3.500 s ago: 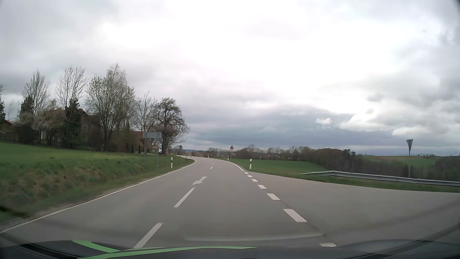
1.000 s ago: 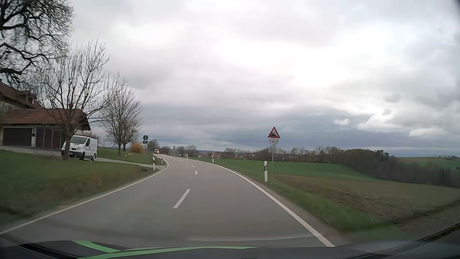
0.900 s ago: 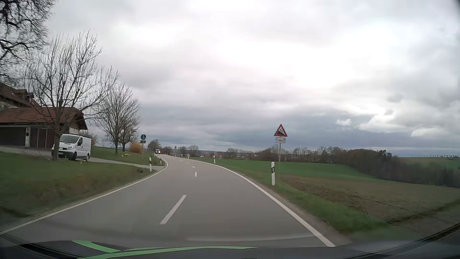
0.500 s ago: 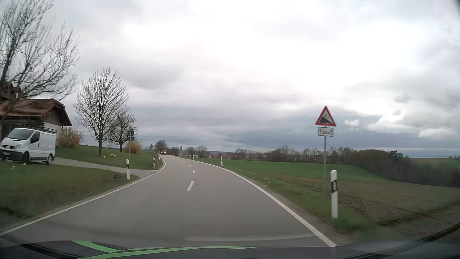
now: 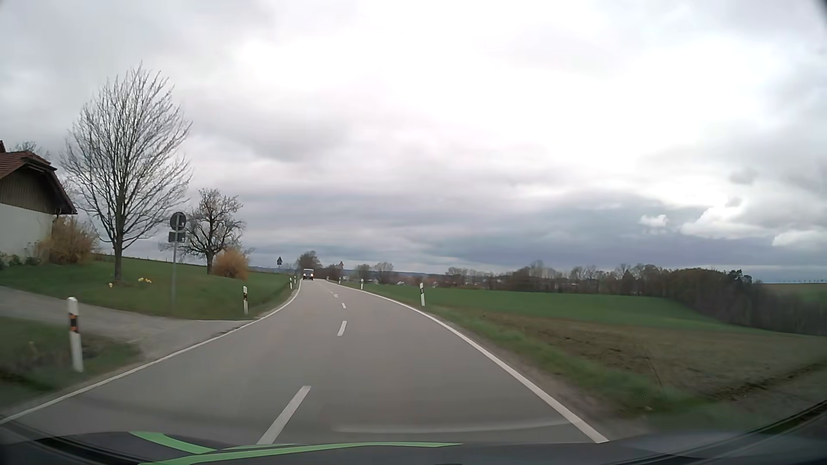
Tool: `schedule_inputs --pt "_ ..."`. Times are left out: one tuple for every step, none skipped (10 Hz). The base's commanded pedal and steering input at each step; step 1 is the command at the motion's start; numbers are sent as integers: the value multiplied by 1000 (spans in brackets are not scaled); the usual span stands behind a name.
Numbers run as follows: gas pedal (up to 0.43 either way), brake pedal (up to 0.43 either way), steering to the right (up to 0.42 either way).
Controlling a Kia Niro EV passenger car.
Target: Follow the waypoints while adhering to traffic rules and regulations
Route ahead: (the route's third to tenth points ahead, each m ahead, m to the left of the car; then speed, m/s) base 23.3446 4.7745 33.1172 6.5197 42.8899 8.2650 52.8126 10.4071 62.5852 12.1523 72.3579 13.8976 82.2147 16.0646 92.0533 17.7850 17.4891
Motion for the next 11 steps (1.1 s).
schedule_inputs --pt "138 0 -30" --pt "150 0 -30" --pt "150 0 -30" --pt "150 0 -30" --pt "150 0 -30" --pt "150 0 -30" --pt "150 0 -30" --pt "150 0 -29" --pt "150 0 -30" --pt "150 0 -30" --pt "157 0 -29"
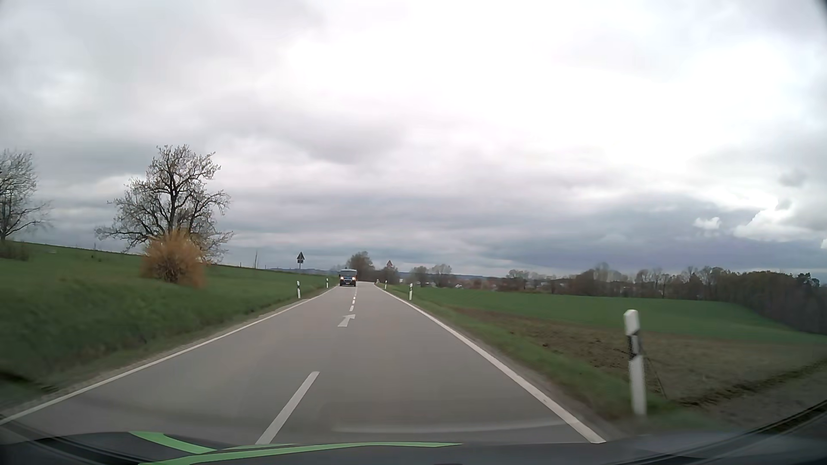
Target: Follow the waypoints while adhering to traffic rules and regulations
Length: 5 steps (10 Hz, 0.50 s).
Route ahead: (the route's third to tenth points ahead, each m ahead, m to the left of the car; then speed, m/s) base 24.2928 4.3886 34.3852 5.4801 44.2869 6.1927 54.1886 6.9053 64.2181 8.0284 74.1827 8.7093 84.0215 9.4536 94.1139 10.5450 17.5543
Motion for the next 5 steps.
schedule_inputs --pt "157 0 -28" --pt "157 0 -27" --pt "157 0 -22" --pt "157 0 -18" --pt "157 0 -16"
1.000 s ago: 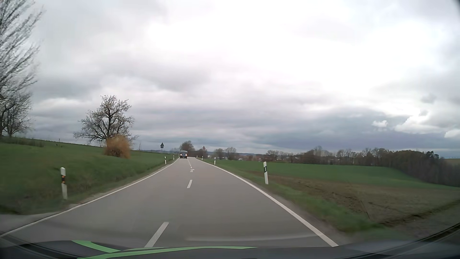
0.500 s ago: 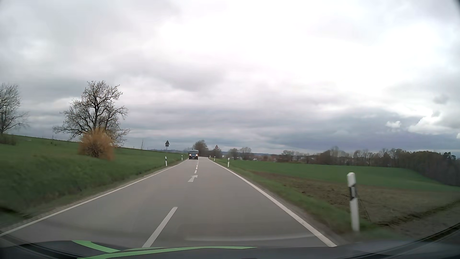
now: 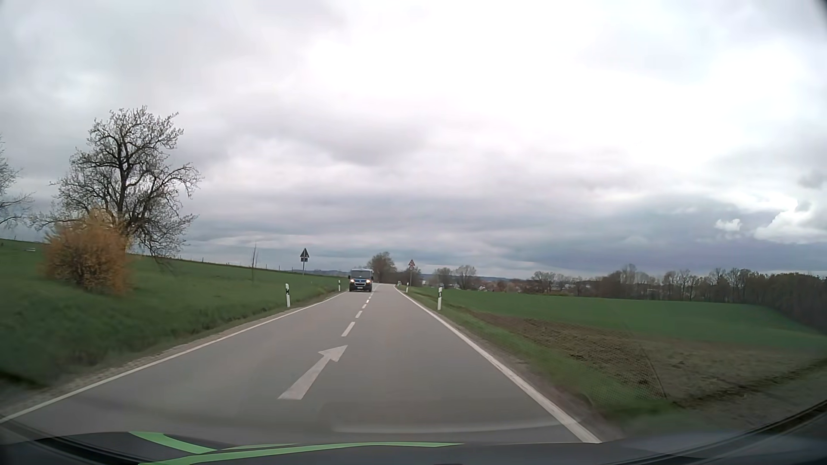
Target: Follow the waypoints while adhering to traffic rules and regulations
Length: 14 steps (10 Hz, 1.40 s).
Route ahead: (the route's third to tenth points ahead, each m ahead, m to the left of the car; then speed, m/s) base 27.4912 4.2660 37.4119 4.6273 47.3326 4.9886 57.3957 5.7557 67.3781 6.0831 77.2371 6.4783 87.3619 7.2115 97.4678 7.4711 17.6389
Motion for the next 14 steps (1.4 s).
schedule_inputs --pt "157 0 -15" --pt "157 0 -14" --pt "157 0 -11" --pt "157 0 -9" --pt "157 0 -9" --pt "157 0 -9" --pt "157 0 -8" --pt "157 0 -5" --pt "157 0 -3" --pt "157 0 -3" --pt "157 0 -3" --pt "157 0 -3" --pt "157 0 -3" --pt "157 0 -3"
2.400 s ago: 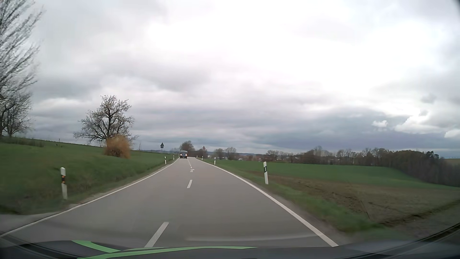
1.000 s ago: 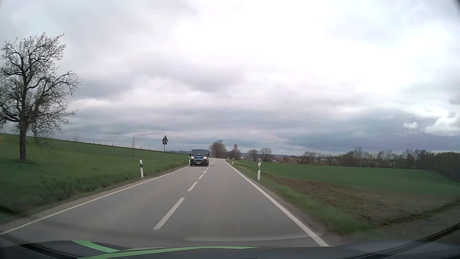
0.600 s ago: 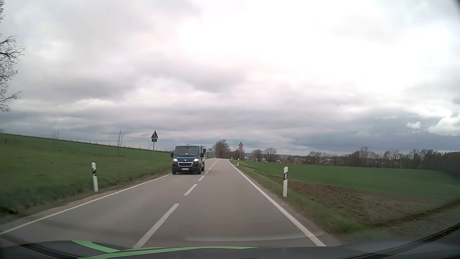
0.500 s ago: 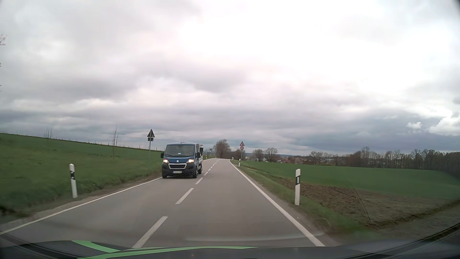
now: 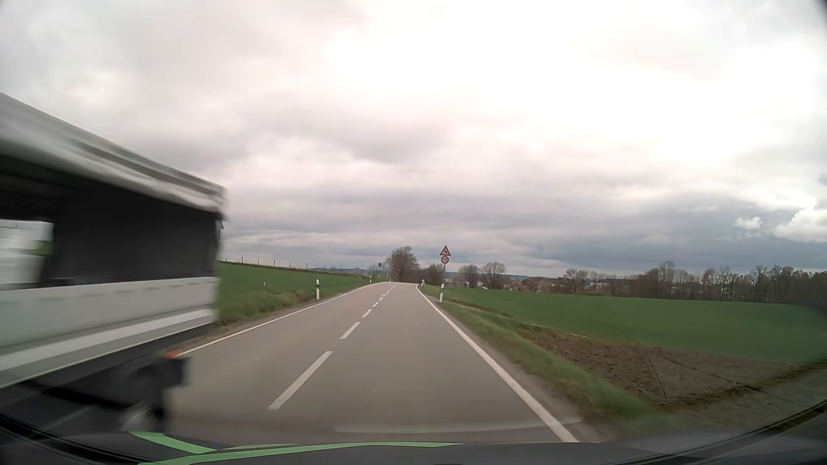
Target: Follow the waypoints while adhering to traffic rules and regulations
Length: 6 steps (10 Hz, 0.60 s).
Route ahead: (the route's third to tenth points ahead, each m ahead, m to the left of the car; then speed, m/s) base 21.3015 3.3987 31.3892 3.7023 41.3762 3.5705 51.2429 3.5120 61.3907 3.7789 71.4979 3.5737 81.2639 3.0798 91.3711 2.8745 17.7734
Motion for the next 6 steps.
schedule_inputs --pt "157 0 -4" --pt "157 0 -4" --pt "157 0 -5" --pt "157 0 -5" --pt "157 0 -5" --pt "157 0 -4"
